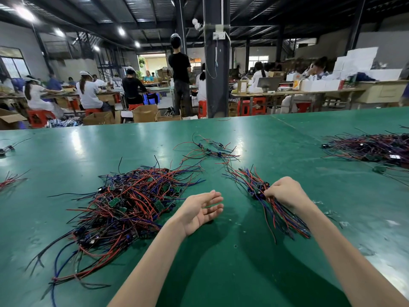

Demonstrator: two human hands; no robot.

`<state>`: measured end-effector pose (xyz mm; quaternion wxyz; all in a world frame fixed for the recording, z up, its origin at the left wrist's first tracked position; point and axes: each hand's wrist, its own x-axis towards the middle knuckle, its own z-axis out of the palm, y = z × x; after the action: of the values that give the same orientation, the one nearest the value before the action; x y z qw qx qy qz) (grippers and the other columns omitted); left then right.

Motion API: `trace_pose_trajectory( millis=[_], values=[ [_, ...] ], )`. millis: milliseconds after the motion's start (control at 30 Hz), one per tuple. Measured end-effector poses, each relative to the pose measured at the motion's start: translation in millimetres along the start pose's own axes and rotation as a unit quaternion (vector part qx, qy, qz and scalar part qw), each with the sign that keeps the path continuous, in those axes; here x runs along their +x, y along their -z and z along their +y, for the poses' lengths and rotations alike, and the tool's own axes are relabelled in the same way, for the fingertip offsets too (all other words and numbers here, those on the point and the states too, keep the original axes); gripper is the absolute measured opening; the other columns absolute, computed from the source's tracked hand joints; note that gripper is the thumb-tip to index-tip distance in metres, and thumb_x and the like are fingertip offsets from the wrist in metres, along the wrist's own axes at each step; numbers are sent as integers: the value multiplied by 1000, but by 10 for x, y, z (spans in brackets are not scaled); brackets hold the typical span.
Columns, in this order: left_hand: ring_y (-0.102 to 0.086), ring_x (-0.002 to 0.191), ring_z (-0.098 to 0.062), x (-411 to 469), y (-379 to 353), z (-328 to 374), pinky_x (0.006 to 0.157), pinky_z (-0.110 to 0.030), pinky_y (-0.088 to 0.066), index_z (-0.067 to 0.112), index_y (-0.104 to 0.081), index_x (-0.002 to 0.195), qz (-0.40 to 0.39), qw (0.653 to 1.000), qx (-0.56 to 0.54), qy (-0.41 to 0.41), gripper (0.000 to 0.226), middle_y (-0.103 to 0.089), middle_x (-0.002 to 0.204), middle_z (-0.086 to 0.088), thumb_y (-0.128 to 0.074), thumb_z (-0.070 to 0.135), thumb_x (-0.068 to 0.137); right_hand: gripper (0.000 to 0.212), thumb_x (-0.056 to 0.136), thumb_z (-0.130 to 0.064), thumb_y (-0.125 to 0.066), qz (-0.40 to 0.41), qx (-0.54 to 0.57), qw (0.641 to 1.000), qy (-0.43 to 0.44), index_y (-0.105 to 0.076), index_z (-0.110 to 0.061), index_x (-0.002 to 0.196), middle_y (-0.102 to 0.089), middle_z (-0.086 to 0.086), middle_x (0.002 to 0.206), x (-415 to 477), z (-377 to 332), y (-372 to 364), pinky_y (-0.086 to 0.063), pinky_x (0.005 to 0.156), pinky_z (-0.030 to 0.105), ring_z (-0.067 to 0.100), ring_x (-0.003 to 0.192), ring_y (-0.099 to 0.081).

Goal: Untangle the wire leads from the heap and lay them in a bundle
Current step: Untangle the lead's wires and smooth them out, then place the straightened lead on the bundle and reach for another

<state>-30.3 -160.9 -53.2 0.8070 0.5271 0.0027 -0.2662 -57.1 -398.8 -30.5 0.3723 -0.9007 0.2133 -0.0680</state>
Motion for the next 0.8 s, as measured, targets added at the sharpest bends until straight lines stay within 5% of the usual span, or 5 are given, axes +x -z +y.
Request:
trace_pose_trajectory(
  millis=[267, 400, 533, 633, 800],
  values=[
    [-65, 68, -18, 17, -6, -46, 62, -27, -56, 5, -67, 92, 82, 984, 103, -124, 13, -69, 88, -11, -54, 2, 93, 29, 79, -19, -63, 124, -116, 985, 6, -67, -3, 103, -68, 15, 104, -34, -25, -45, -49, 74, 34, 32, 98, -62],
    [-62, 74, -14, 24, 7, -78, 71, -27, -55, 21, -65, 87, 162, 862, 362, -314, 24, -68, 84, 1, -54, 0, 91, 46, 91, -29, -56, 99, -136, 980, 102, -49, -10, 132, -54, 12, 131, -11, -10, -180, -42, 93, 38, 30, 119, -50],
    [-57, 92, -14, 22, 83, -71, 82, -27, -47, 15, -65, 106, 224, 708, 561, -366, 21, -64, 103, 1, -50, 9, 93, 30, 92, -32, -53, 57, -168, 975, 137, -62, -11, 111, -59, 8, 120, -29, 0, -341, -45, 86, 36, 29, 109, -55],
    [-44, 112, -22, 18, 162, -37, 94, -32, -35, 16, -54, 121, 315, 536, 728, -288, 33, -53, 120, -3, -46, 12, 89, 27, 93, -34, -49, 91, -195, 966, 143, -62, -12, 103, -57, 6, 118, -72, -6, -420, -41, 90, 38, 29, 115, -51],
    [-41, 119, -28, -42, 249, 129, 99, -38, -34, 11, -49, 122, 408, 480, 772, -86, 33, -47, 128, -11, -51, 13, 90, 37, 93, -32, -49, 145, -220, 941, 210, -55, -16, 126, -43, 6, 142, -196, -65, -621, -25, 107, 38, 21, 135, -30]
  ],
)
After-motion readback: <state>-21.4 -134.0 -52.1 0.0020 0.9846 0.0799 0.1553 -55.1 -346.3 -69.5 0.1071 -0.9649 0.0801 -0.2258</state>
